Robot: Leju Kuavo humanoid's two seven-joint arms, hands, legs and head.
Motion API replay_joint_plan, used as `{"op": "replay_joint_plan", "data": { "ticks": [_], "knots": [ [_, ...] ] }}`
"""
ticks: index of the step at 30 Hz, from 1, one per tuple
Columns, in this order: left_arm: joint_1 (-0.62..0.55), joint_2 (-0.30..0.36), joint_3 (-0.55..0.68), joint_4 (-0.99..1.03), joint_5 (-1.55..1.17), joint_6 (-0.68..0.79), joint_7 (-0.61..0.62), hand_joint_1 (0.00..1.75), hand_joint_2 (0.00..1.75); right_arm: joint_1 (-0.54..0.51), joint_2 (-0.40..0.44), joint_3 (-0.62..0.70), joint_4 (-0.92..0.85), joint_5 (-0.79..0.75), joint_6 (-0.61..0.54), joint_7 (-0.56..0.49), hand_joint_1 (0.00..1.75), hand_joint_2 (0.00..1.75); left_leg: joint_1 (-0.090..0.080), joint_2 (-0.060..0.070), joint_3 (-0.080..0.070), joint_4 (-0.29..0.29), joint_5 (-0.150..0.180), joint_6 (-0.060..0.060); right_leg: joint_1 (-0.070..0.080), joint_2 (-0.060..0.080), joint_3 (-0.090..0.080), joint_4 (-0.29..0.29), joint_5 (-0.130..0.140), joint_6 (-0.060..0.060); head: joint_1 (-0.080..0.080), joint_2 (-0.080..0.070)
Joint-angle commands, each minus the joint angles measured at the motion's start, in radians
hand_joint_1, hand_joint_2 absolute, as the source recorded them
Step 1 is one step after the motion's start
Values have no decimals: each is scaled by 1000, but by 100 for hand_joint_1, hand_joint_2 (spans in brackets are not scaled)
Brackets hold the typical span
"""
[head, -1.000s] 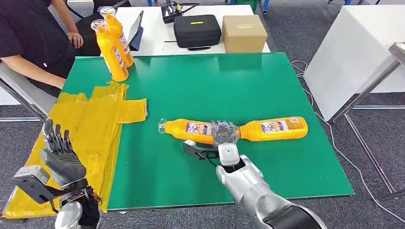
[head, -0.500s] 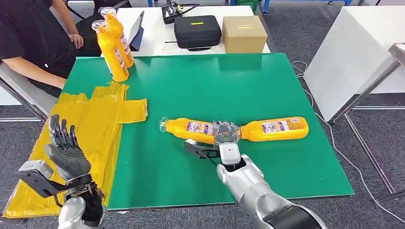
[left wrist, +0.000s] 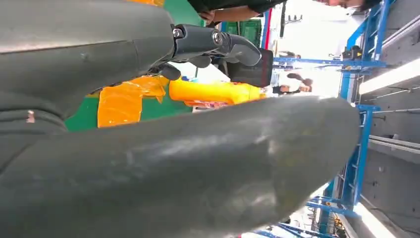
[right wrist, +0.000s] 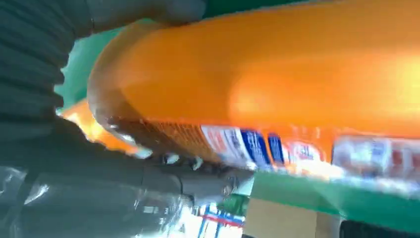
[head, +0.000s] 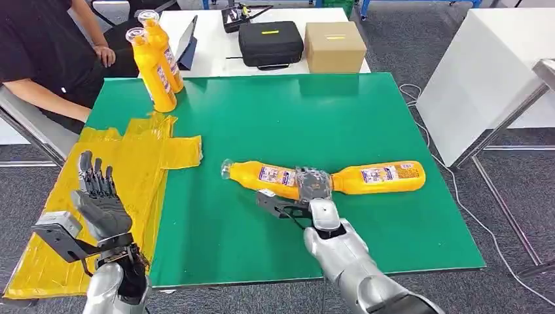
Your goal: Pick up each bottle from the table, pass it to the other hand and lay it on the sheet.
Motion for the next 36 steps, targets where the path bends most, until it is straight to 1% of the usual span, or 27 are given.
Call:
{"op": "replay_joint_plan", "data": {
  "ticks": [1,2,5,6,7,8,9,10,15,19,23,26,27,28,29,36],
  "knots": [
    [-24,17,6,74,44,-52,10,0,0,203,-52,80,-570,-132,-124,-119,175,175,0,-1,-1,1,-2,-3,-1,-1,0,1,-3,-1,0,0],
    [-20,16,11,81,54,-60,8,0,0,204,-56,105,-557,-134,-131,-119,175,175,0,0,-1,0,-2,-2,0,-1,-1,0,-2,-1,0,0],
    [-17,17,13,79,59,-63,7,0,0,203,-57,115,-549,-147,-129,-125,175,175,0,0,-1,0,-3,-3,0,-1,0,0,-3,-1,0,0],
    [-10,20,16,77,71,-73,7,0,0,198,-56,129,-530,-169,-135,-134,175,175,0,-1,-2,0,-1,-2,0,-1,-2,0,-1,0,0,0],
    [-8,21,17,77,77,-78,8,0,175,194,-56,135,-519,-177,-140,-135,175,175,0,-1,-2,0,-1,-2,0,-2,-1,0,-2,-1,0,0],
    [40,26,10,49,110,-121,20,0,175,140,-36,179,-405,-253,-229,-165,175,175,0,2,0,-1,-2,-3,0,1,-1,-1,-1,-1,0,0],
    [54,24,3,35,113,-127,22,0,175,138,-36,183,-405,-257,-237,-169,175,175,1,5,1,-2,-2,-3,0,4,-1,-2,-1,-1,0,0],
    [58,24,-1,30,114,-127,22,0,175,136,-33,183,-409,-273,-241,-178,175,175,0,4,-2,-1,-1,-2,0,2,-3,-1,-1,-1,0,0],
    [57,31,-2,5,118,-123,25,0,175,100,-4,192,-421,-312,-221,-198,175,175,1,5,-3,0,-2,-3,0,3,-4,1,-1,0,0,0],
    [36,33,-21,9,123,-124,35,0,175,38,41,215,-349,-359,-198,-220,175,175,1,6,-4,1,-3,-4,0,5,-5,2,-1,-1,0,0],
    [4,23,-65,55,141,-148,63,0,175,-66,108,244,-170,-329,-251,-186,175,175,0,4,-5,0,-1,-2,0,3,-6,1,0,-1,0,0],
    [-35,10,-90,100,152,-172,77,0,175,-136,157,248,-27,-338,-261,-181,175,175,1,4,-3,0,-1,-3,0,2,-5,1,-1,-1,0,0],
    [-49,7,-95,113,162,-185,84,0,175,-152,164,266,8,-363,-270,-178,175,175,0,3,-4,-1,0,-3,0,2,-5,0,0,-1,0,0],
    [-63,3,-99,118,168,-194,90,0,175,-167,164,311,35,-386,-274,-153,175,175,1,4,-3,-1,-1,-4,0,2,-4,0,-1,-1,0,0],
    [-68,1,-100,118,168,-194,92,0,175,-169,164,331,40,-397,-284,-144,175,175,1,3,-4,-1,0,-3,0,1,-5,0,-1,-1,0,0],
    [-65,4,-99,111,170,-195,95,0,175,-169,164,333,43,-399,-288,-144,175,175,1,2,-3,-1,-1,-2,0,1,-4,0,-1,0,0,0]
  ]
}}
